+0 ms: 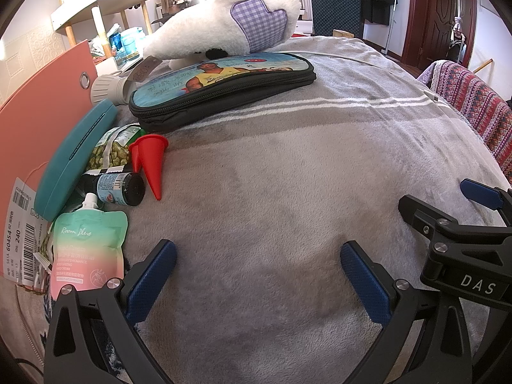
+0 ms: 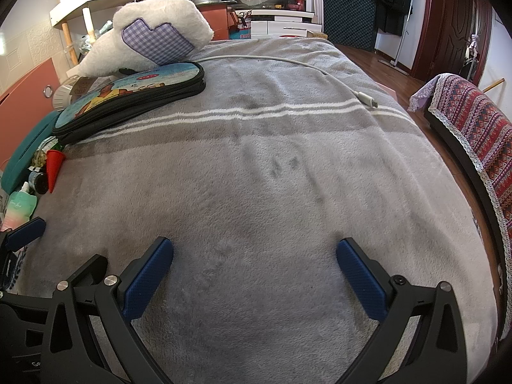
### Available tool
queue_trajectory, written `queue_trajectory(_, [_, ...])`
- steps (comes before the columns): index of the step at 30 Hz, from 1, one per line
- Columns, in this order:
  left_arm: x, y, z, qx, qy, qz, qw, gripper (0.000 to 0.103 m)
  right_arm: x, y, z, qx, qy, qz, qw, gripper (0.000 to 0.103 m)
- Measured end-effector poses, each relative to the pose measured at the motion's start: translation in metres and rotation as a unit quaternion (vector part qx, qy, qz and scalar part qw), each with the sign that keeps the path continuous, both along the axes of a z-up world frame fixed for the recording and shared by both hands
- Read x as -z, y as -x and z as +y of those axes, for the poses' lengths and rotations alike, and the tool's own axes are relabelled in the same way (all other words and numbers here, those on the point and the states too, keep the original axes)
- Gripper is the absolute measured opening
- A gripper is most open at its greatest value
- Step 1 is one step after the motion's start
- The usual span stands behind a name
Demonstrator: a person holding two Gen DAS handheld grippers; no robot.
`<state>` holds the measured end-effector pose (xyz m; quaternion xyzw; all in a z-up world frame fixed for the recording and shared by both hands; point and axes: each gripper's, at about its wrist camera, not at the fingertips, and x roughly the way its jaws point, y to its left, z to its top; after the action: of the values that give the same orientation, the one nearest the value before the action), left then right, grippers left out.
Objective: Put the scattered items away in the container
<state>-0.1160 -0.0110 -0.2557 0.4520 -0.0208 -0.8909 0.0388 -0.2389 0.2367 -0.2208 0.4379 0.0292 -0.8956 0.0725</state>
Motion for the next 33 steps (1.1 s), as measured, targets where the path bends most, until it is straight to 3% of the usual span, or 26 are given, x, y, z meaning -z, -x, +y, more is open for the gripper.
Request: queue_trajectory(33, [0.0041,0.0064,0.0014,0.0,0.0,0.0,1.0,0.103,-0.0028,0.0009,-0.0004,-0.001,0.0,0.0,1.0,0.103])
